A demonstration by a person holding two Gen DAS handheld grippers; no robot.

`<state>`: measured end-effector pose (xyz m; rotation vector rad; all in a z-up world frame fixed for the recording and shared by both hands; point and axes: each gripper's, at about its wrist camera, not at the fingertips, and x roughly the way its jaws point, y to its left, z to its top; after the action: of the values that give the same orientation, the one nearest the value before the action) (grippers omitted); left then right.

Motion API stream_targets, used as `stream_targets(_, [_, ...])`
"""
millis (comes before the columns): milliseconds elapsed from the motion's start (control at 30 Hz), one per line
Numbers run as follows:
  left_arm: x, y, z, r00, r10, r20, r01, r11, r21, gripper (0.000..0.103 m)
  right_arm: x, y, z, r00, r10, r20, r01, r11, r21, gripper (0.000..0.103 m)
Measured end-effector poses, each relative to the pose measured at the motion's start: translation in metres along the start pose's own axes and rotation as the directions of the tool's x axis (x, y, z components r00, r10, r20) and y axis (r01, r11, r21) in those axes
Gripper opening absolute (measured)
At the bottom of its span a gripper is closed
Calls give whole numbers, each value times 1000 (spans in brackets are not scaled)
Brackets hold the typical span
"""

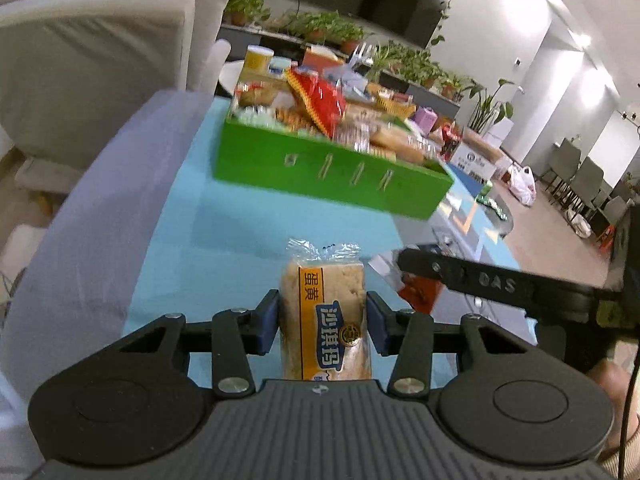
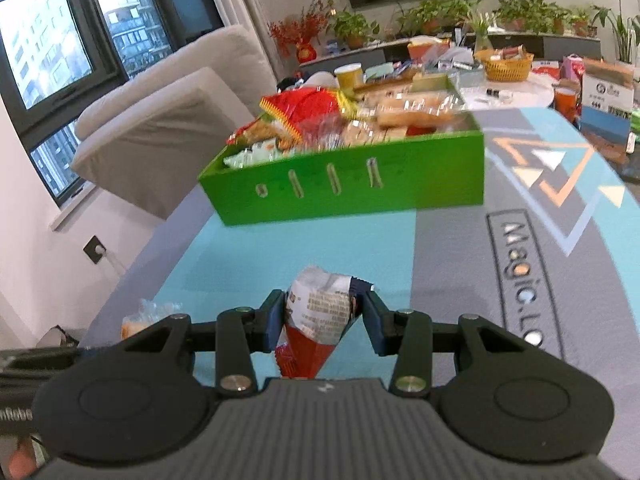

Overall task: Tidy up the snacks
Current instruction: 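Close the left gripper on the sachima packet while the right gripper grasps the wrapper, then carry the sachima packet and the wrapper over the green box with both grippers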

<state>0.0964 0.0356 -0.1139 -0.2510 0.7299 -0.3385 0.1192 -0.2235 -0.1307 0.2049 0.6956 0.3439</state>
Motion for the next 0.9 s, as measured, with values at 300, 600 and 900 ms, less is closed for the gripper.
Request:
stream_targets(300, [5,2,39,997,-7,82,9,1000,-25,42,-12,-2,30,997,-10,80,13,1000,-29,48])
stream_targets(600, [19,4,75,989,-23,145,27,999,-27,42,-11,-6,59,989,-8,145,14,999,-40,47])
stream_targets(900, [29,18,78,991,14,131,-7,998,-55,42,4,-24,59,996,20,92,-19,1000,-16,53])
